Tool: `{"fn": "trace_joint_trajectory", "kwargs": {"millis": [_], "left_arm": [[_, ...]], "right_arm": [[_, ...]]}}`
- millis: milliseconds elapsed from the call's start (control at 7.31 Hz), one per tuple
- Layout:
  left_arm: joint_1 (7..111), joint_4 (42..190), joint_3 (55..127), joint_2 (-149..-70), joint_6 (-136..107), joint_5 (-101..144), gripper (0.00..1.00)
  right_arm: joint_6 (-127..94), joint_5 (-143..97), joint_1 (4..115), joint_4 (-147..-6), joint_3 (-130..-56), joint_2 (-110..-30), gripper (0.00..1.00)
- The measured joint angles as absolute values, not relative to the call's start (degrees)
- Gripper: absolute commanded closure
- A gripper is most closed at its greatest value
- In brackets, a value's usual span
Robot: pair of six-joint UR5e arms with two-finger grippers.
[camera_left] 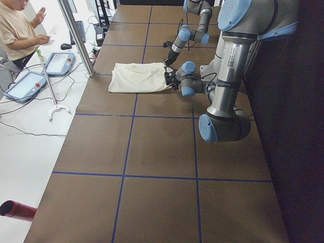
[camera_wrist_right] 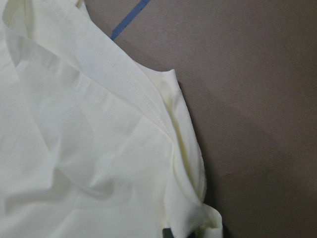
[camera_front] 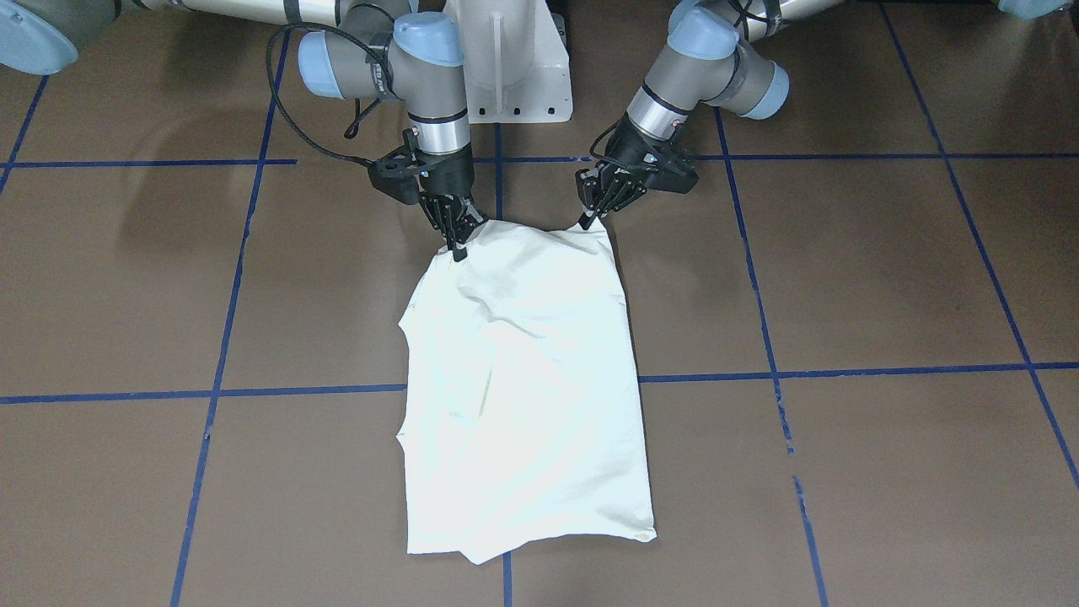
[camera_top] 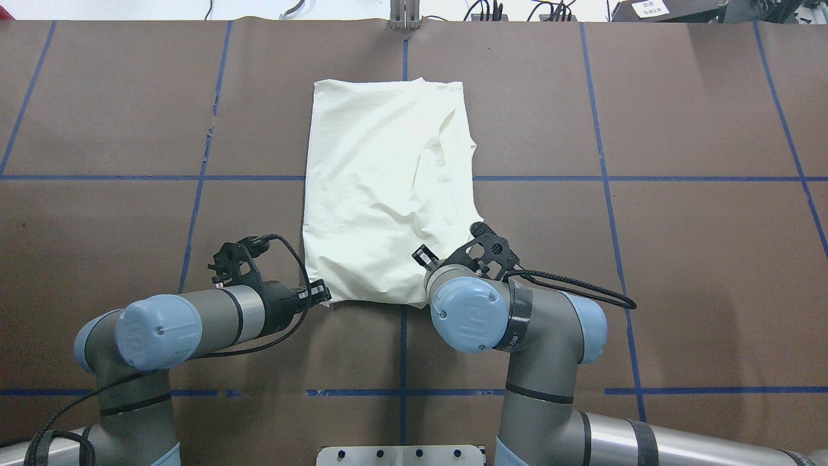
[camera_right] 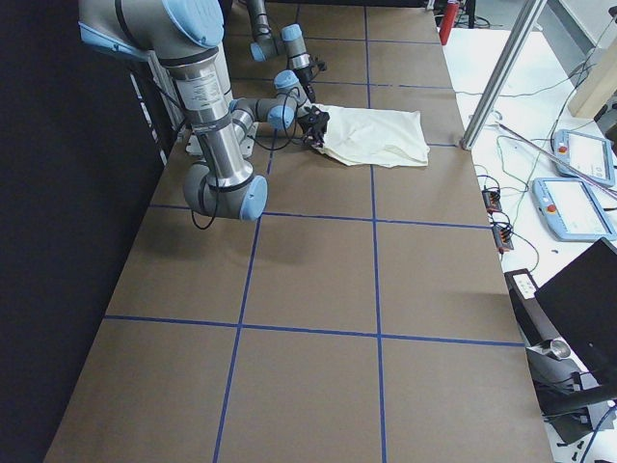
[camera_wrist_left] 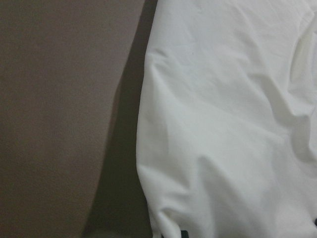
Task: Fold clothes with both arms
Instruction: 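Close both grippers on the near corners of the shirt, then lift the near edge with both grippers and fold it away from the robot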
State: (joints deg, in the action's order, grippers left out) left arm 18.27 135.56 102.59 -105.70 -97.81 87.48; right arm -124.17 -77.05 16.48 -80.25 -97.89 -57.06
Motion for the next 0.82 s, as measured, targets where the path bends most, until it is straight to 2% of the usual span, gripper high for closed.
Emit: {"fn": "trace_joint_trajectory", "kwargs": {"millis": [274, 547, 684, 821], "left_arm": [[18.75, 129.03, 111.59, -105.2, -97.52, 90.11, 1.0], [18.6, 112.81, 126.54, -105.57, -97.76, 91.98, 1.0], [18.41, 106.38, 131.78, -105.84, -97.96, 92.43, 1.0], [18.33, 103.18, 133.82, -106.22, -97.9, 92.97, 1.0]], "right_arm": [[-124.08, -77.28, 16.56, -80.82, -104.67, -59.74, 1.0], [-124.24, -77.41, 14.48, -87.58, -117.89, -64.07, 1.0], [-124.48, -77.41, 12.69, -92.82, -123.62, -64.7, 1.0], [-124.65, -77.38, 11.43, -95.84, -125.95, -64.61, 1.0]]}}
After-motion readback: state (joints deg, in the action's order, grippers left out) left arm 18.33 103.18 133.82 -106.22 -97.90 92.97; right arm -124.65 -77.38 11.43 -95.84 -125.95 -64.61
